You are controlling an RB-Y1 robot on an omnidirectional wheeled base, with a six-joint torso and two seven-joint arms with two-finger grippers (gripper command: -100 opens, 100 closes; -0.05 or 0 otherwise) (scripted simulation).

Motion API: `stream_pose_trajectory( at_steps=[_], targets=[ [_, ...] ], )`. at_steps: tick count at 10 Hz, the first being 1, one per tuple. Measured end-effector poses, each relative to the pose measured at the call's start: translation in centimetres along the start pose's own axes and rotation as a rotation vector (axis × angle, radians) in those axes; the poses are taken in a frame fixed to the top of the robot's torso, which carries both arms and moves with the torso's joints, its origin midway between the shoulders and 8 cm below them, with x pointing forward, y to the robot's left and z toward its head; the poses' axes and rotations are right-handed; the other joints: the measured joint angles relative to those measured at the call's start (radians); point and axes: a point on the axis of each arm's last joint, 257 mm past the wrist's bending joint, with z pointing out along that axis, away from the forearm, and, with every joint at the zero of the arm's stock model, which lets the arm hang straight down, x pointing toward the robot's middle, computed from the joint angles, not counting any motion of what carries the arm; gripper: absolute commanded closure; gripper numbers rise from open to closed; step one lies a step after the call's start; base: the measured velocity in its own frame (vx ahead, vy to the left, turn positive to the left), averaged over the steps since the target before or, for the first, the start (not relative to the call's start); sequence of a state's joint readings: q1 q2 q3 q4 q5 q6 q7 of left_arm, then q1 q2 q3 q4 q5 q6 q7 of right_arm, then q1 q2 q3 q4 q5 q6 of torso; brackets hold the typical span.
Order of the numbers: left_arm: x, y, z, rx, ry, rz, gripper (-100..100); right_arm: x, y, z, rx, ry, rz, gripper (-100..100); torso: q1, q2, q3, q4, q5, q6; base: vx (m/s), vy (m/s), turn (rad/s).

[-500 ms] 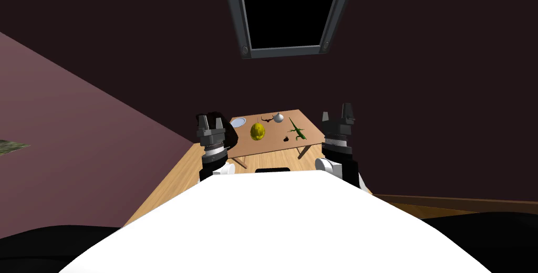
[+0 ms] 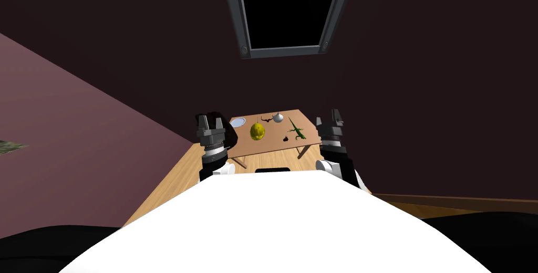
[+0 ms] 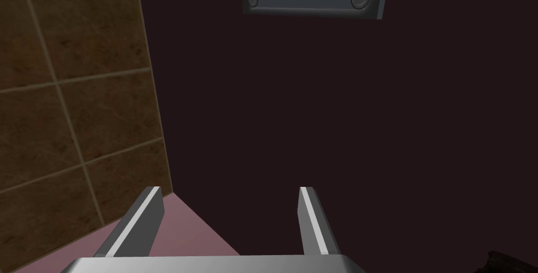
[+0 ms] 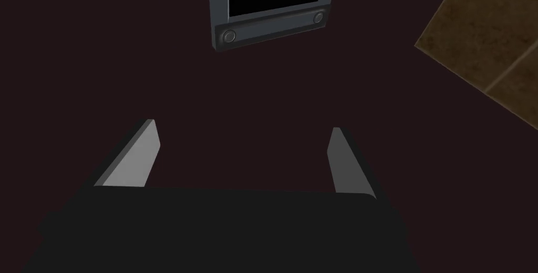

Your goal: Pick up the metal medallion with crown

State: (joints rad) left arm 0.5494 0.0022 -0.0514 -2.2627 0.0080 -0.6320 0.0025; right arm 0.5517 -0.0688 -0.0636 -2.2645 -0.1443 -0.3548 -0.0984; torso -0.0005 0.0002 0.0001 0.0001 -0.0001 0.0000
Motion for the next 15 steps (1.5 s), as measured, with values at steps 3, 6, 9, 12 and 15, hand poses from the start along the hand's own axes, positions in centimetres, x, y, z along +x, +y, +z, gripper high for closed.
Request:
stream_pose_trajectory(
  at_steps=[3, 6, 9, 12, 15],
  targets=[
    [0.0, 0.0, 0.0, 0.0, 0.0, 0.0, 0, -0.7, -3.9, 0.1, 0.116, -0.003, 0.062, -100, 0.0, 0.0, 0.0, 0.0, 0.0, 0.0, -0.01, -0.008, -0.003],
    [0.0, 0.0, 0.0, 0.0, 0.0, 0.0, 0, -2.3, -9.7, -1.5, 0.275, -0.034, 0.151, -100, -0.001, 0.0, 0.0, 0.0, 0.0, 0.0, -0.011, -0.014, -0.002],
    [0.0, 0.0, 0.0, 0.0, 0.0, 0.0, 0, -3.4, -13.5, -2.4, 0.378, -0.07, 0.218, -100, -0.001, 0.0, 0.0, 0.0, 0.0, 0.0, -0.011, -0.01, 0.003],
    [0.0, 0.0, 0.0, 0.0, 0.0, 0.0, 0, -4.6, -17.2, -4.2, 0.487, -0.121, 0.291, -100, 0.0, 0.001, 0.0, 0.0, 0.0, 0.0, -0.013, 0.001, 0.007],
    [0.0, 0.0, 0.0, 0.0, 0.0, 0.0, 0, -5.8, -21.3, -6.0, 0.602, -0.187, 0.37, -100, 0.001, 0.001, 0.0, 0.0, 0.0, 0.0, -0.013, 0.009, 0.014]
  ],
)
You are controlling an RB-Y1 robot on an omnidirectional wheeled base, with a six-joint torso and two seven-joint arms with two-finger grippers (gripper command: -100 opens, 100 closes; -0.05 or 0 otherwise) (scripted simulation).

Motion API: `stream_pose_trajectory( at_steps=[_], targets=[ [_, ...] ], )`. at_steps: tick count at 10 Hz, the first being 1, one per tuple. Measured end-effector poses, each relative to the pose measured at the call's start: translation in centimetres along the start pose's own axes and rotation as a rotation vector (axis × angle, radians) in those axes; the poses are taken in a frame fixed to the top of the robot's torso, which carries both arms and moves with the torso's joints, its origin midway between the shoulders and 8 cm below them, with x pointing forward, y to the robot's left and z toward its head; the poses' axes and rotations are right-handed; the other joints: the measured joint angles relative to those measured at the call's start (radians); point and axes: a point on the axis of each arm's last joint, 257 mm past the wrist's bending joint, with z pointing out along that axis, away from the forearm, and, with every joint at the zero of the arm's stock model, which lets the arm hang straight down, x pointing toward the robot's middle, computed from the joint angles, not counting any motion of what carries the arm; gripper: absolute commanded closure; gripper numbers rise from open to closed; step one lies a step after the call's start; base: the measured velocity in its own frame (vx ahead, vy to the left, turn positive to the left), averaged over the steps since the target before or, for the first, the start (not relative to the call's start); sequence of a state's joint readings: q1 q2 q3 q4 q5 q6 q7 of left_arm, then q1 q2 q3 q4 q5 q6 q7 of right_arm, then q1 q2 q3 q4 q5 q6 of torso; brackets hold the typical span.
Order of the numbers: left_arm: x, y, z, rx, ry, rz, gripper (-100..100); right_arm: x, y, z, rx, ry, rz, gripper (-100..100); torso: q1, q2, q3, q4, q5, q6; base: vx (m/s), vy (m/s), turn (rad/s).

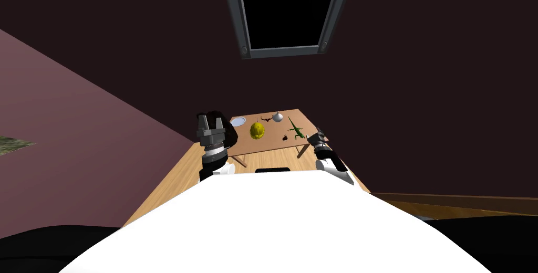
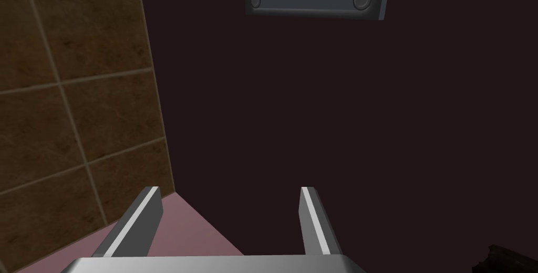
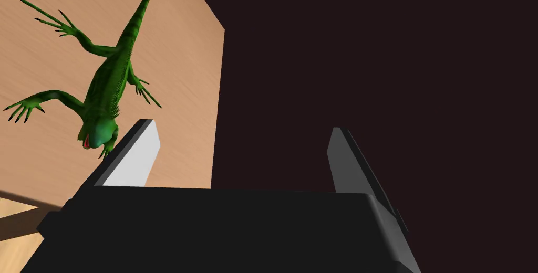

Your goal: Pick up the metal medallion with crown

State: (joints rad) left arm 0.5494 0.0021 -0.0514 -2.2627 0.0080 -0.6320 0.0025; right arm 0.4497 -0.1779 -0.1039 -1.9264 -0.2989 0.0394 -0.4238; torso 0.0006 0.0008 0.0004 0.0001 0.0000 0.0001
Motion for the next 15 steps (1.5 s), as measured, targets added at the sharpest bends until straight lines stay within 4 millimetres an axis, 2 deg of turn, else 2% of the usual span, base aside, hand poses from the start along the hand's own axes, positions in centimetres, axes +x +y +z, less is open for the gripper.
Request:
stream_pose_trajectory(
  at_steps=[4, 5, 8, 15],
  targets=[
    [0.0, 0.0, 0.0, 0.0, 0.0, 0.0, 0, -2.9, -3.9, 1.0, 0.105, -0.072, 0.1, -100, 0.0, -0.001, 0.0, 0.0, 0.0, 0.0, -0.011, 0.013, 0.02],
    [0.0, 0.0, 0.0, 0.0, 0.0, 0.0, 0, -3.5, -5.4, 1.2, 0.143, -0.101, 0.145, -100, 0.001, 0.0, 0.0, 0.0, 0.0, 0.0, -0.008, 0.016, 0.01],
    [0.0, 0.0, 0.0, 0.0, 0.0, 0.0, 0, -6.0, -8.4, 0.7, 0.223, -0.168, 0.248, -100, 0.0, 0.0, 0.0, 0.0, 0.0, 0.0, -0.011, 0.015, 0.021],
    [0.0, 0.0, 0.0, 0.0, 0.0, 0.0, 0, -8.9, -15.3, 0.7, 0.368, -0.315, 0.466, -100, 0.0, -0.001, -0.001, 0.0, 0.0, 0.0, -0.001, 0.011, 0.02]
  ],
)
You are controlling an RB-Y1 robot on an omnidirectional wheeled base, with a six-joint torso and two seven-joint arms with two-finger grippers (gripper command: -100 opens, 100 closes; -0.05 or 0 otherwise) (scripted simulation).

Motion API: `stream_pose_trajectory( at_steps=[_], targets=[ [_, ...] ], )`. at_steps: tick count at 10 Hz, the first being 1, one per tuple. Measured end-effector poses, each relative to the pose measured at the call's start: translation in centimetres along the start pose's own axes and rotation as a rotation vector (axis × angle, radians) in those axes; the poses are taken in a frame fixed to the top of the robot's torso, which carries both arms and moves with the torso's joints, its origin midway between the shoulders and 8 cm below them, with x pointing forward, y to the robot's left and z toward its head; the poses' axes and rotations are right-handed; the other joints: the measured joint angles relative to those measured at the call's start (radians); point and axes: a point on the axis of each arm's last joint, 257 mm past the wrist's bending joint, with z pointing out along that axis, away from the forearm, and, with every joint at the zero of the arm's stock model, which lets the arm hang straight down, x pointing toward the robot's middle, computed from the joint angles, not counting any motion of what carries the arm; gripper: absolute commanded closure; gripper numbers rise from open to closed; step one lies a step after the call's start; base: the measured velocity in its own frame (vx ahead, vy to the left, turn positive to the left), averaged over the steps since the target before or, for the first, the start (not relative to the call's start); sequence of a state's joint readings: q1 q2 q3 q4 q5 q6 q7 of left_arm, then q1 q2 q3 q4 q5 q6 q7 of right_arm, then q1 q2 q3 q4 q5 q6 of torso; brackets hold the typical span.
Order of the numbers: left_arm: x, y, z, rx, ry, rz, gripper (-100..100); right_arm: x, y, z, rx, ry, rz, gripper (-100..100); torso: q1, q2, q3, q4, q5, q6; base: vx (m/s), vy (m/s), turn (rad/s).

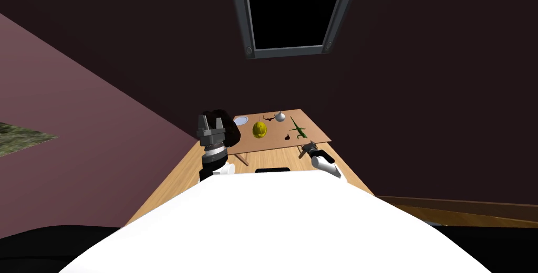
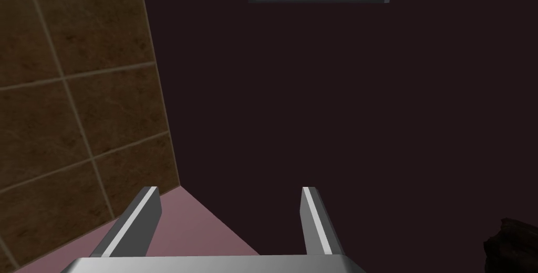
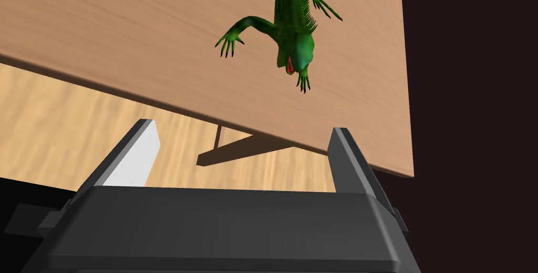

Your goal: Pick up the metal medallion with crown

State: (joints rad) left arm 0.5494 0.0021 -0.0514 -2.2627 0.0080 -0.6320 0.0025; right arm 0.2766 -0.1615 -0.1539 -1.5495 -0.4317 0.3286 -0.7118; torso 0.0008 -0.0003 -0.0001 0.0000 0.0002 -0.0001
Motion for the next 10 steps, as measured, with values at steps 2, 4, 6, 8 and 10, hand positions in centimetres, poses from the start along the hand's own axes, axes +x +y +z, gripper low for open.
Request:
stream_pose_trajectory(
  at_steps=[2, 4, 6, 8, 10],
  targets=[
    [0.0, 0.0, 0.0, 0.0, 0.0, 0.0, 0, -1.3, -1.6, 0.6, 0.044, -0.044, 0.076, -100, 0.0, 0.0, 0.0, 0.0, 0.0, 0.0, 0.003, 0.011, 0.022],
    [0.0, 0.0, 0.0, 0.0, 0.0, 0.0, 0, -2.2, -3.0, 1.4, 0.082, -0.079, 0.148, -100, 0.0, 0.0, 0.0, 0.0, 0.0, 0.0, 0.007, 0.016, 0.027],
    [0.0, 0.0, 0.0, 0.0, 0.0, 0.0, 0, -3.2, -4.1, 1.8, 0.11, -0.11, 0.199, -100, 0.0, 0.0, 0.0, 0.0, 0.0, 0.0, 0.009, 0.019, 0.032],
    [0.0, 0.0, 0.0, 0.0, 0.0, 0.0, 0, -3.5, -5.6, 2.6, 0.146, -0.142, 0.273, -100, 0.001, -0.001, -0.001, 0.0, 0.0, 0.0, 0.022, 0.034, 0.054],
    [0.0, 0.0, 0.0, 0.0, 0.0, 0.0, 0, -3.5, -7.0, 3.4, 0.179, -0.167, 0.342, -100, 0.001, -0.002, -0.001, 0.0, 0.0, 0.0, 0.033, 0.028, 0.041]
  ],
)
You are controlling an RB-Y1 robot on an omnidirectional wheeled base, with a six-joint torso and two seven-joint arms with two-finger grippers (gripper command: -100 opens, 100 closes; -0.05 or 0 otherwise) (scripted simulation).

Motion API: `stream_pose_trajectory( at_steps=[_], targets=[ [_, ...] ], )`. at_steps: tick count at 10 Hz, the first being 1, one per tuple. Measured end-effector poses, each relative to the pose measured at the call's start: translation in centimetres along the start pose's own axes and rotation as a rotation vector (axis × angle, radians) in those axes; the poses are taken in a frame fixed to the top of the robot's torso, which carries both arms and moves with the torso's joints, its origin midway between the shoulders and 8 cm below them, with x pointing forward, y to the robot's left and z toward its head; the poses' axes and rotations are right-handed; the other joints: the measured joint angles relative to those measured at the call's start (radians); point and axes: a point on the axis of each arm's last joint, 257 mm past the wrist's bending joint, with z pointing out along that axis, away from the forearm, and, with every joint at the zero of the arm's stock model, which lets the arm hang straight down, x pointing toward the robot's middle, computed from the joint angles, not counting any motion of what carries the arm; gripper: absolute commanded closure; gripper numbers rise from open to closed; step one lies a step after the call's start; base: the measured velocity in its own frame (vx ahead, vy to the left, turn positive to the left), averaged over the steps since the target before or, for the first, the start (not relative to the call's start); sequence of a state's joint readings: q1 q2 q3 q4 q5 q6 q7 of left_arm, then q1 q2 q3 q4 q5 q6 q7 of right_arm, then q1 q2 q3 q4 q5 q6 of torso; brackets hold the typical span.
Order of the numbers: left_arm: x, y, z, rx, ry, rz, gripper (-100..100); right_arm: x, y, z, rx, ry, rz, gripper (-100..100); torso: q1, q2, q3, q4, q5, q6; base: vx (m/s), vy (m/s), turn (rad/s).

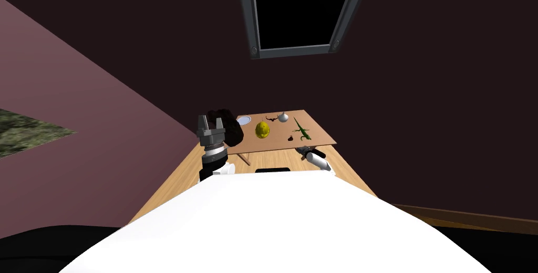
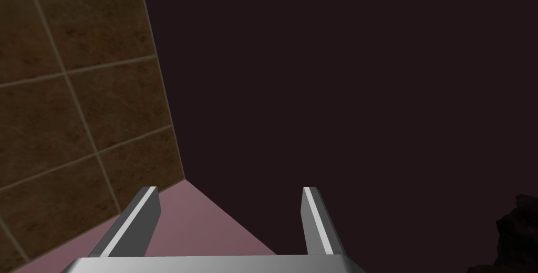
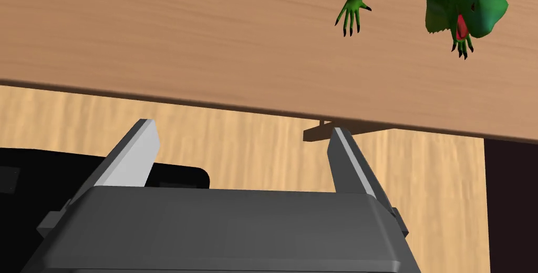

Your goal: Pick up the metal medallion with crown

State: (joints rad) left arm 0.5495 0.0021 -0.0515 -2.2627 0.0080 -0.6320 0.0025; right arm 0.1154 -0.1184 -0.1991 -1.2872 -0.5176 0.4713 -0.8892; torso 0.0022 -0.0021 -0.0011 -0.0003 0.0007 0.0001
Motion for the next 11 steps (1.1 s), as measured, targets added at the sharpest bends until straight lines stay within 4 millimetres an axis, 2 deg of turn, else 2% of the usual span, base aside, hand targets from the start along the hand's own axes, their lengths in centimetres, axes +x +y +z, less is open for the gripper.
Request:
stream_pose_trajectory(
  at_steps=[2, 5, 7, 8, 9, 11],
  targets=[
    [0.0, 0.0, 0.0, 0.0, 0.0, 0.0, 0, 0.1, -1.3, 0.9, 0.028, -0.014, 0.057, -100, 0.0, -0.001, -0.001, 0.0, 0.0, 0.0, 0.052, 0.017, 0.048],
    [0.0, 0.0, 0.0, 0.0, 0.0, 0.0, 0, 1.3, -2.9, 2.0, 0.059, -0.014, 0.123, -100, -0.002, -0.003, -0.001, 0.0, 0.0, 0.0, 0.074, 0.002, 0.047],
    [0.0, 0.0, 0.0, 0.0, 0.0, 0.0, 0, 3.0, -3.8, 2.5, 0.074, 0.007, 0.16, -100, -0.003, -0.005, -0.003, -0.001, 0.0, 0.0, 0.088, -0.013, 0.024],
    [0.0, 0.0, 0.0, 0.0, 0.0, 0.0, 0, 3.1, -3.8, 2.5, 0.075, 0.008, 0.162, 0, -0.003, -0.002, -0.002, -0.001, 0.0, 0.0, 0.01, -0.001, 0.0],
    [0.0, 0.0, 0.0, 0.0, 0.0, 0.0, 0, 3.1, -3.8, 2.5, 0.075, 0.008, 0.162, -100, -0.002, 0.0, 0.0, 0.0, 0.0, 0.0, 0.004, -0.018, 0.14],
    [0.0, 0.0, 0.0, 0.0, 0.0, 0.0, 0, 2.8, -3.7, 2.9, 0.061, 0.007, 0.178, -100, -0.004, 0.002, 0.001, 0.0, -0.001, 0.0, -0.005, -0.037, 0.127]
  ],
)
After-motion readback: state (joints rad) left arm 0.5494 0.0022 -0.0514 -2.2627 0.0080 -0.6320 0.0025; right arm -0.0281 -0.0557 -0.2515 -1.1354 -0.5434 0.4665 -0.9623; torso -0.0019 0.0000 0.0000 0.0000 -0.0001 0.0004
